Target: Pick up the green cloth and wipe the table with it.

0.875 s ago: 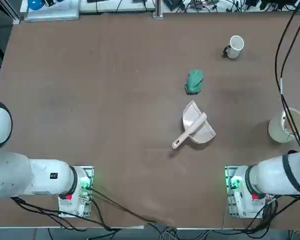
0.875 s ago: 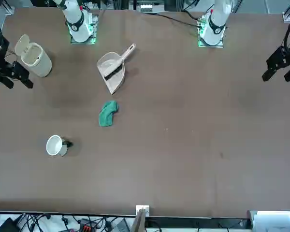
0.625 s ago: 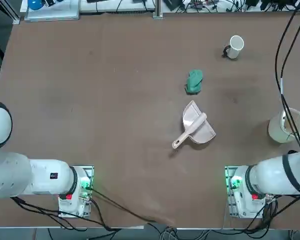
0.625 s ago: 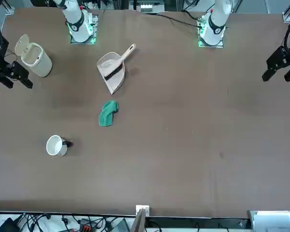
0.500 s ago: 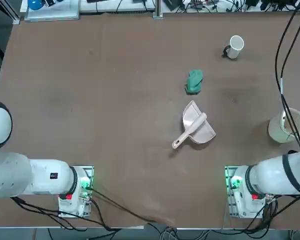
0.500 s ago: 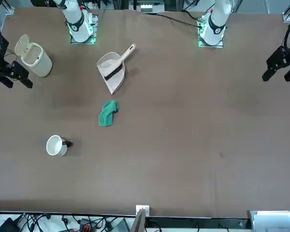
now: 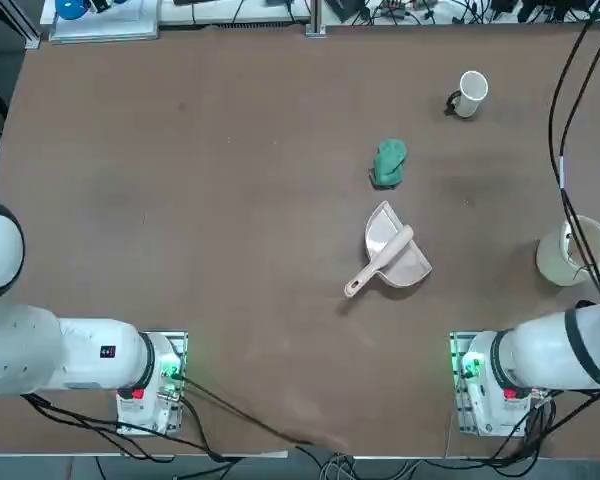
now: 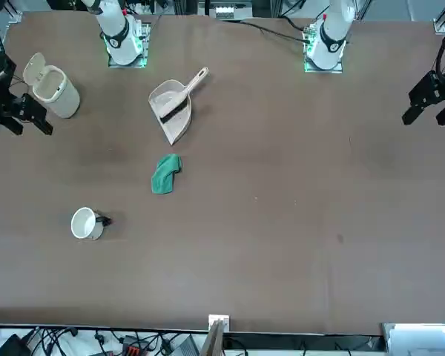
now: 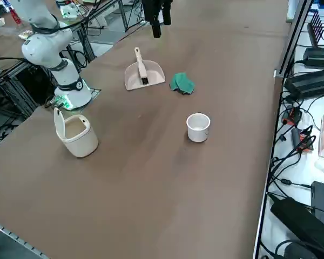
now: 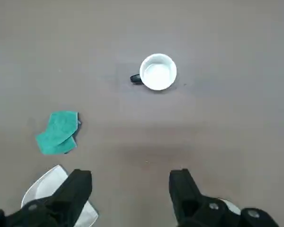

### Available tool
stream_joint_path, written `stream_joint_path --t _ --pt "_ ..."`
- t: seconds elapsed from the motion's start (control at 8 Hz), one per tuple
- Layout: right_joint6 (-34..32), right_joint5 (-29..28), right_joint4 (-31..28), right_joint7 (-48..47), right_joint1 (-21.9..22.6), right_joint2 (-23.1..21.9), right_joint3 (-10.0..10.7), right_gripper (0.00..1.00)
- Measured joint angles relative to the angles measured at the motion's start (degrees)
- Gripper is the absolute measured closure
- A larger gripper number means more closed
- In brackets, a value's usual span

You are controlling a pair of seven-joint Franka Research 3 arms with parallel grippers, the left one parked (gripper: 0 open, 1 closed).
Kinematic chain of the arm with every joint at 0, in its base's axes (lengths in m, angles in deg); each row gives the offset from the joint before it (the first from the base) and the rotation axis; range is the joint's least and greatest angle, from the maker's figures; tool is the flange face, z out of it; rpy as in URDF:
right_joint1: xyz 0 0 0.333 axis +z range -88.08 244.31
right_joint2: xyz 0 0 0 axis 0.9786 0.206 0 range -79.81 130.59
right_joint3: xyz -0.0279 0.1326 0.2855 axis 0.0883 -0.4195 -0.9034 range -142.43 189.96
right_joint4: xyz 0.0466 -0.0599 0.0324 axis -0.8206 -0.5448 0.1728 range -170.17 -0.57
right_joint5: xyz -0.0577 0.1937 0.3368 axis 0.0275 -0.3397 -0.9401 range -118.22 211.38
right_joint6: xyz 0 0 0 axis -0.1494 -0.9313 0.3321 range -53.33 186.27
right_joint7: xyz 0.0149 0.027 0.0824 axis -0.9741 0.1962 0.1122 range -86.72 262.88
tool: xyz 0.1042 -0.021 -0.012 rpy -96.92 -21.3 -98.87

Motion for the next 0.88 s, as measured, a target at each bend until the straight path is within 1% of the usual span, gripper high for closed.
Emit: stream_joint_path --t 0.25,0.38,0.5,0.62,0.88 --pt "0.51 -0.1 -0.53 -0.15 2.74 0.99 -0.4 0.0" --pt "1.37 -0.1 -1.1 -1.37 4.46 1.73 -0.49 0.0" --pt "2.94 -0.18 -2.25 -4.56 6.11 2.43 -0.6 0.0" --pt "5.95 -0.17 -4.41 -9.3 8.43 3.08 -0.66 0.0" --pt "14.33 -0.08 -11.45 -17.73 13.1 4.58 -0.86 0.0"
